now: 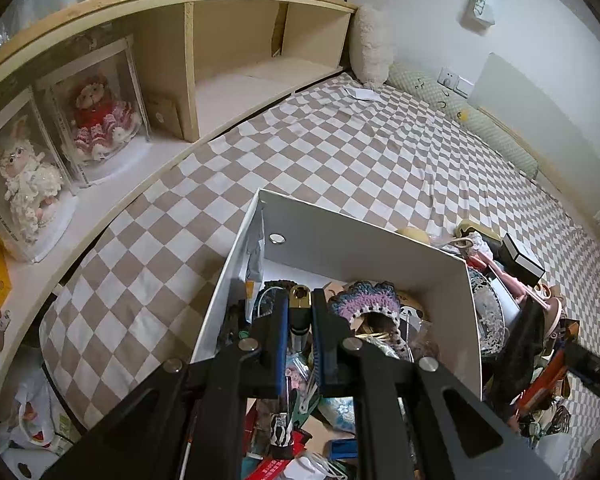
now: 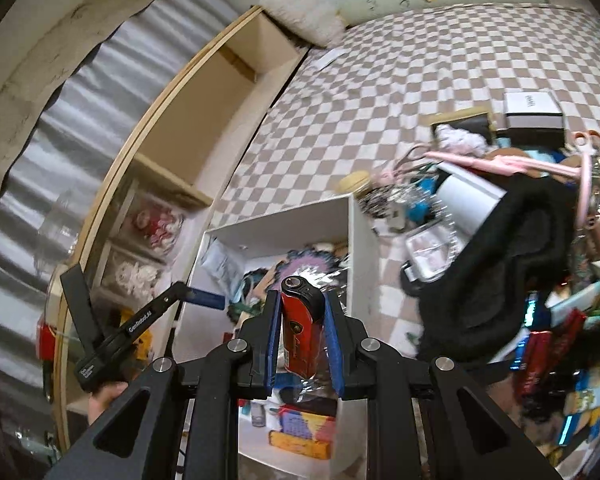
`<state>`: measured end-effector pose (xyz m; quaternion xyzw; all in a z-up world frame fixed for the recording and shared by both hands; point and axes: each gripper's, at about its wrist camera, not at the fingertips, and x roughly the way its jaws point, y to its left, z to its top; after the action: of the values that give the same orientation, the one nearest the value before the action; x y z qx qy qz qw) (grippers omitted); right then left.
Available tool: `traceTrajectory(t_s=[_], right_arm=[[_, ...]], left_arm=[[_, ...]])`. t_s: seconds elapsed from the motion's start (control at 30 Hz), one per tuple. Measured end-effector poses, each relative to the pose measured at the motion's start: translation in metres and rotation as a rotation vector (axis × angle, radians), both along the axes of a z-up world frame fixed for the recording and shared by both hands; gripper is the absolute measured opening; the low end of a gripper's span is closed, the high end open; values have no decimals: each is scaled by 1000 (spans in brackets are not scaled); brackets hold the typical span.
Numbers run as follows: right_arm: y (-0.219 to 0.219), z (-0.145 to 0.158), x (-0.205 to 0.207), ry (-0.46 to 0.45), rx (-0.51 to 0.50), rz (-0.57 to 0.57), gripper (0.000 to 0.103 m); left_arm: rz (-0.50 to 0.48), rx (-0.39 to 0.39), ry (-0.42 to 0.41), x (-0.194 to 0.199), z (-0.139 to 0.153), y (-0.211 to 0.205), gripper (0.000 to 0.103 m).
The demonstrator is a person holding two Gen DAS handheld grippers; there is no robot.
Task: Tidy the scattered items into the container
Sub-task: 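Carry the red lighter with the right tool over the white shoe box, then lower the red lighter into the box and open the right tool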
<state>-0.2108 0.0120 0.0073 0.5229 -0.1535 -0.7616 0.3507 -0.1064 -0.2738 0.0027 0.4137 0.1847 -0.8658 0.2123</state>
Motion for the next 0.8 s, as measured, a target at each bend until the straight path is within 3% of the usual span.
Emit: traceTrajectory(t_s=[0.8], right_arm=[[-98, -47, 35, 11, 152, 224, 22]], left_arm=[[-28, -62, -89, 4, -17, 5, 11]])
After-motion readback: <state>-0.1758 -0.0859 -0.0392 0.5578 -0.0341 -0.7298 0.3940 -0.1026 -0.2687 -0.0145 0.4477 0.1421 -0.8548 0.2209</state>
